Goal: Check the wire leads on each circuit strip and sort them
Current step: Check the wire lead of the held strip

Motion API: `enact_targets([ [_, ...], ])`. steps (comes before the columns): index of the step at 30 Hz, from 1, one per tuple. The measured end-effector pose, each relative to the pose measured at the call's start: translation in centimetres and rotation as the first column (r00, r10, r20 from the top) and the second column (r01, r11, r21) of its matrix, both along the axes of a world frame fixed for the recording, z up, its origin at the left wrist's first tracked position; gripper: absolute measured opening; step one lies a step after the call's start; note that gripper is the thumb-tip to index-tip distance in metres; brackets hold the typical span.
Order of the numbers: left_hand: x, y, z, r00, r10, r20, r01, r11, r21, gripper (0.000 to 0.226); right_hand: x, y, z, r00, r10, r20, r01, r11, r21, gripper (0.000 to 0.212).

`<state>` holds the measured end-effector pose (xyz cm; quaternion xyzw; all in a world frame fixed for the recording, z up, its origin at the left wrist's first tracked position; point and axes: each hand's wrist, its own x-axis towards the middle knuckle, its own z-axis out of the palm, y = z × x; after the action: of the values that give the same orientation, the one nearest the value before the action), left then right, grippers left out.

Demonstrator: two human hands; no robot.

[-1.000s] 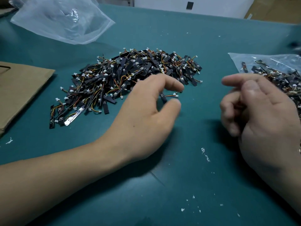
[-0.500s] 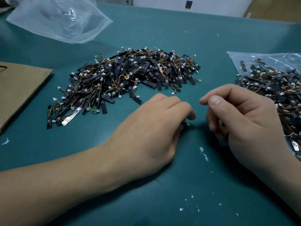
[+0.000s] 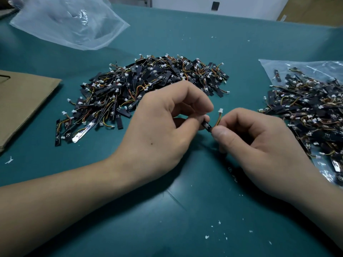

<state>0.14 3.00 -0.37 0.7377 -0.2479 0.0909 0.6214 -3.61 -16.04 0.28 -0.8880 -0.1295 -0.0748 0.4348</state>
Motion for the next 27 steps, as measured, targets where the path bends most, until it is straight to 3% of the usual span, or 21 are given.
enact_targets([
  [5,-0.1,0.0,0.3,0.996,0.057,0.074,-0.055,0.998,-0.024,0.031,-0.2,-0.1,0.3,0.999,0.041,0.003,-0.041,0.999,-0.019,0.030],
  [11,-0.4,0.0,0.7,0.997,-0.012,-0.079,0.004,0.995,-0.095,0.018,-0.2,-0.3,0.3,0.999,0.043,0.023,-0.045,0.992,0.115,0.029],
  [16,-0.8,0.0,1.3,0.995,-0.054,-0.083,0.060,0.995,0.074,0.012,-0.4,-0.5,0.6,0.997,0.058,0.060,-0.069,0.978,0.199,0.029],
  [18,-0.8,0.0,1.2,0.997,-0.054,-0.058,0.061,0.989,0.135,0.020,-0.4,-0.5,0.6,0.995,0.064,0.079,-0.078,0.979,0.189,0.029],
  [27,-1.0,-0.1,1.6,0.994,-0.090,-0.061,0.100,0.977,0.189,0.023,-0.3,-0.4,0.4,0.992,0.119,0.031,-0.123,0.972,0.200,0.031],
])
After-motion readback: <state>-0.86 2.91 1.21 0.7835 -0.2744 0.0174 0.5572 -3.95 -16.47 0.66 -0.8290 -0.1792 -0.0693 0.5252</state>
